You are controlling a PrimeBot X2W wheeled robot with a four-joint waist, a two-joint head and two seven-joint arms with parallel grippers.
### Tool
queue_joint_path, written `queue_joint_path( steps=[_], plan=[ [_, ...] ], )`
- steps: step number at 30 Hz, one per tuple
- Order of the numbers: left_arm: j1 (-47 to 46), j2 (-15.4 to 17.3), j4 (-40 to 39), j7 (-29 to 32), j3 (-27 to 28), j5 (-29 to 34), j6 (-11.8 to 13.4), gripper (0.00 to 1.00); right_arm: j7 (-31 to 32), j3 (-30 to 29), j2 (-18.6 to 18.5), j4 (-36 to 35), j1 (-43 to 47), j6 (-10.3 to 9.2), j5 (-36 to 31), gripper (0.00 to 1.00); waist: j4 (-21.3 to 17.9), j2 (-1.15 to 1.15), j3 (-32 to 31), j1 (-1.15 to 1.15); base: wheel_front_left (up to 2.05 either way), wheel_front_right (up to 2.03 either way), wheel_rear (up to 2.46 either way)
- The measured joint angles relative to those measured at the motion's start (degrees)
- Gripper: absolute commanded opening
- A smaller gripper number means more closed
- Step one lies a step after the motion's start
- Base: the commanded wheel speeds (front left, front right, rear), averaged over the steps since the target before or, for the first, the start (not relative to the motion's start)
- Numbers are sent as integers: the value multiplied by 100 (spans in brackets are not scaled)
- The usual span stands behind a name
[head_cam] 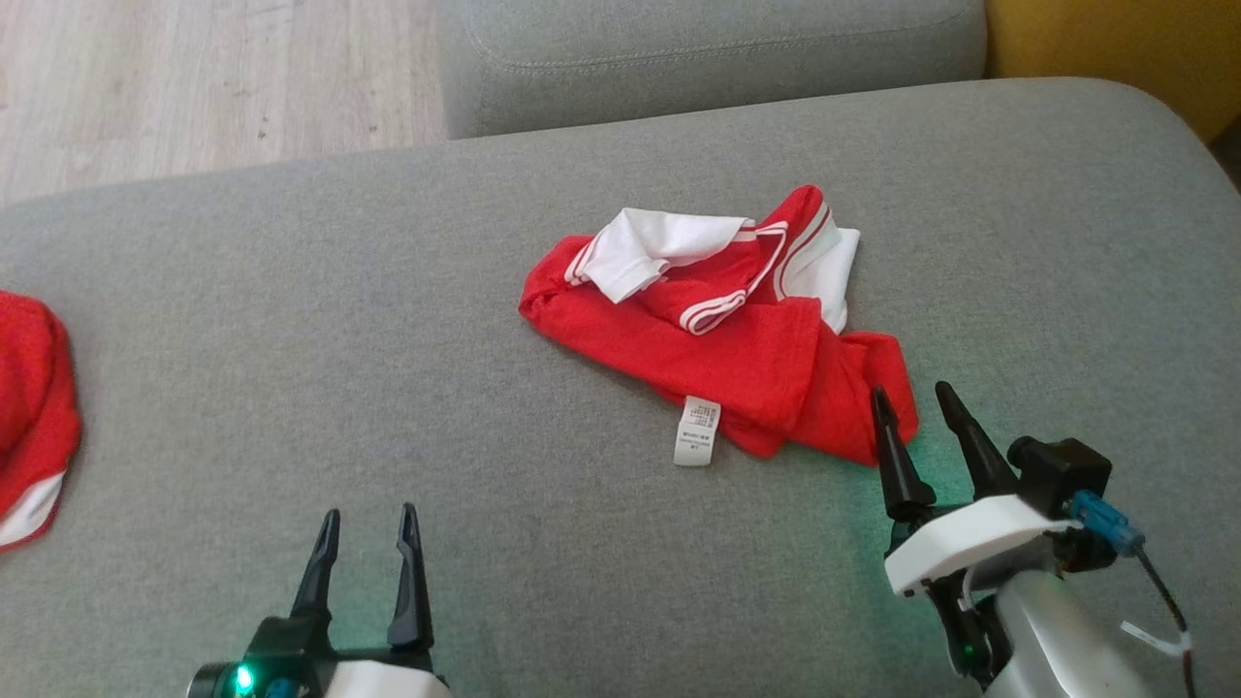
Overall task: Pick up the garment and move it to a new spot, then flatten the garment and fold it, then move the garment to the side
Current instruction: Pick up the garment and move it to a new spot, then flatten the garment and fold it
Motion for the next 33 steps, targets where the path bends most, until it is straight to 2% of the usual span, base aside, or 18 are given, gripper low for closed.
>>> queue_joint_path(
  steps=[5, 9, 18, 27, 33],
  plan=[
    [-20, -8, 18, 0, -30, 7, -38, 100, 0, 68, -2, 0, -22, 0, 7, 100, 61, 0, 79, 0, 0, 0, 0],
    [-104, -14, 48, 0, -148, -5, -37, 100, 0, 366, -5, -43, -153, 0, 119, 100, 179, 0, 172, 0, 0, 0, 0],
    [-335, -21, 171, 0, -733, -126, -25, 100, 171, 1051, 1, 283, -1377, 0, 679, 100, 798, 0, 402, 1, 0, 0, 0],
    [-370, -22, 221, 0, -1170, -302, 91, 100, 397, 869, 9, 1143, -2034, 0, 950, 100, 1527, 0, 709, 1, 0, 0, 0],
    [-434, -23, 221, 0, -1245, -331, 131, 100, 319, 746, 31, 1519, -2132, 0, 909, 100, 1745, 0, 874, 1, 0, 0, 0]
  ],
)
